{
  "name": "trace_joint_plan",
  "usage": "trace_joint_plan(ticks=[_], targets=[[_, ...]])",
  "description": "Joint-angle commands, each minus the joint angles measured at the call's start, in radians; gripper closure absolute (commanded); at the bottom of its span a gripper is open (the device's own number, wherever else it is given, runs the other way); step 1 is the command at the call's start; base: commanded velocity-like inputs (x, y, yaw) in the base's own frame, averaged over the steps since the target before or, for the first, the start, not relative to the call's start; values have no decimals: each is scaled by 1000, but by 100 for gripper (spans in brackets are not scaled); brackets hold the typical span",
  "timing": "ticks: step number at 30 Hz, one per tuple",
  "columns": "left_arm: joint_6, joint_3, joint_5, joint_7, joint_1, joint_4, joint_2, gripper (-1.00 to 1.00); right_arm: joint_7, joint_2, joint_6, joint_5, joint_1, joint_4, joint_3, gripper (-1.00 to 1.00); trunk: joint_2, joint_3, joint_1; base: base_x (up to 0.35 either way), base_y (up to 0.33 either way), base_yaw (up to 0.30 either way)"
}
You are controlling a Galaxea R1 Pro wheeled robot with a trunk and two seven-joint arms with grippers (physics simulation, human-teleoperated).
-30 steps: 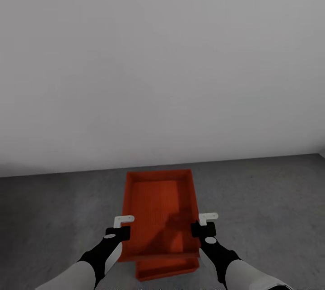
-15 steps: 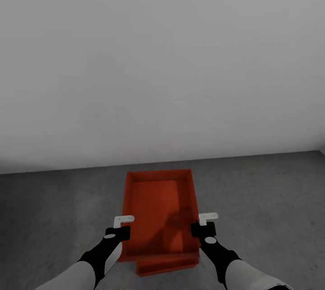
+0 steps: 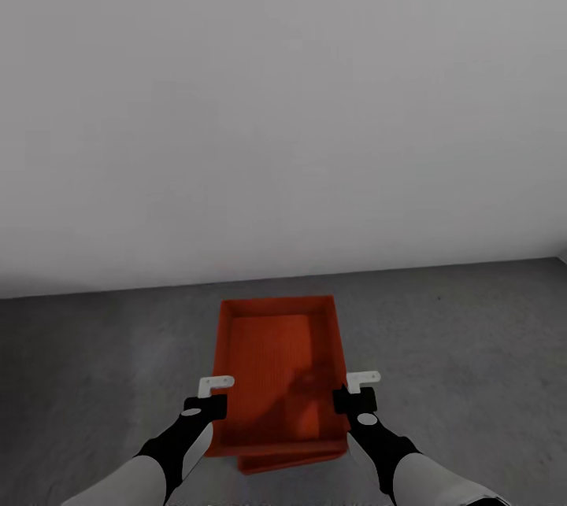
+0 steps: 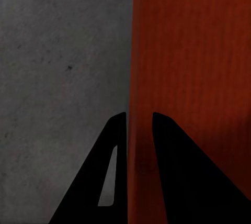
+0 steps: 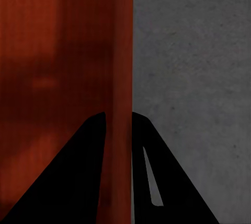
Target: Move the two storage containers from the living room to the garage. In the garage, place one container on the floor and stack the other container on top of it (either order is fine).
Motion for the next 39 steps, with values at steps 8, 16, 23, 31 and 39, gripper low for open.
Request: trace_joint_plan(ticks=[8, 16, 23, 31, 39], targets=[[-60, 44, -11, 42, 0, -6, 38, 100, -22, -1, -8, -90, -1, 3, -42, 100, -1, -14, 0, 0, 0, 0], [-60, 44, -11, 42, 0, -6, 38, 100, -22, -1, -8, -90, -1, 3, -42, 100, -1, -27, 0, 0, 0, 0], [-60, 44, -11, 42, 0, -6, 38, 100, -22, 0, -8, -90, -1, 3, -42, 100, -1, -38, 0, 0, 0, 0], [-60, 44, -11, 42, 0, -7, 38, 100, -25, -1, -6, -89, -1, 3, -42, 100, -1, -47, 0, 0, 0, 0], [-60, 44, -11, 42, 0, -7, 38, 100, -27, 0, -6, -90, -1, 3, -42, 100, -1, -48, 0, 0, 0, 0]])
